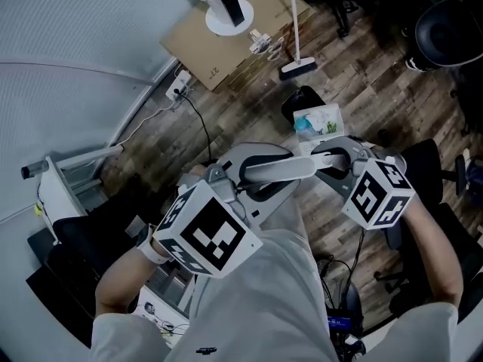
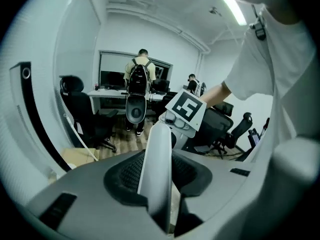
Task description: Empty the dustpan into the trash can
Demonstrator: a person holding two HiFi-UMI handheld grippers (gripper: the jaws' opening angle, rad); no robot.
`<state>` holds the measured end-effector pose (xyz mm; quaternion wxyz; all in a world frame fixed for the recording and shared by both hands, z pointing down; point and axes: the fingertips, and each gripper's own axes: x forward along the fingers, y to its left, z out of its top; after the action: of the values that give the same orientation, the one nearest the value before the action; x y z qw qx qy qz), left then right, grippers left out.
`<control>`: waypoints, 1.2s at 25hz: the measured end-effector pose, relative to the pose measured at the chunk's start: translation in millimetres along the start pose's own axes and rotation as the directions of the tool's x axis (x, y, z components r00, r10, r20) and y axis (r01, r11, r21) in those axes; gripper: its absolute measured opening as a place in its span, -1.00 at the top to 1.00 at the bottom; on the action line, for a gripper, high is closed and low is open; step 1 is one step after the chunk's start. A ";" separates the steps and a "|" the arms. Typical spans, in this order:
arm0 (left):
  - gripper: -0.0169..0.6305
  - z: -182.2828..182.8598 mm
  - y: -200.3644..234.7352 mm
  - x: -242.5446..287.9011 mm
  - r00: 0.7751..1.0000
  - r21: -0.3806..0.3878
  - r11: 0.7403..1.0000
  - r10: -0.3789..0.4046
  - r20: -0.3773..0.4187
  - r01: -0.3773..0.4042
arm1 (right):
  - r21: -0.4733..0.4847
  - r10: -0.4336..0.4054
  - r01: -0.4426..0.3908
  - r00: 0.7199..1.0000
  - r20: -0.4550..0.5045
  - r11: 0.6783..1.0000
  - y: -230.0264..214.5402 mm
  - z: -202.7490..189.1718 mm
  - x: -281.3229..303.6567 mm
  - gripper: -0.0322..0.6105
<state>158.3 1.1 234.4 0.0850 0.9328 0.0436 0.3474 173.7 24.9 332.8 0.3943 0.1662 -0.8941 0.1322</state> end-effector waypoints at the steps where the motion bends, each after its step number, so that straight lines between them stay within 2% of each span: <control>1: 0.59 -3.5 1.9 -1.1 1.000 -0.041 0.999 0.000 0.015 0.000 | -0.020 0.019 -0.020 1.000 -0.024 1.000 -1.5 0.3 2.3 0.63; 8: 0.60 -31.6 19.5 -12.4 0.996 -0.211 0.977 0.038 0.086 -0.019 | -0.125 0.127 -0.151 0.975 -0.180 0.981 -11.2 7.1 26.1 0.63; 12: 0.61 -44.5 26.1 -18.3 0.988 -0.304 0.953 0.065 0.141 -0.019 | -0.159 0.182 -0.229 0.948 -0.262 0.960 -14.5 11.5 38.3 0.63; 15: 0.61 -58.5 29.0 -24.0 0.982 -0.355 0.934 0.091 0.168 -0.026 | -0.177 0.224 -0.295 0.915 -0.336 0.939 -12.3 14.4 50.7 0.63; 23: 0.62 -99.6 26.4 -38.2 0.954 -0.516 0.856 0.180 0.241 -0.031 | -0.242 0.289 -0.456 0.812 -0.507 0.857 -0.4 20.5 80.5 0.63; 30: 0.62 -138.6 17.4 -56.3 0.922 -0.630 0.776 0.261 0.287 -0.024 | -0.270 0.302 -0.540 0.743 -0.597 0.797 17.2 32.2 110.1 0.63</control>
<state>25.4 -6.1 304.7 0.3637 0.9014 -0.1601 0.1721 75.7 7.4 392.4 0.6078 -0.1787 -0.7712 0.0617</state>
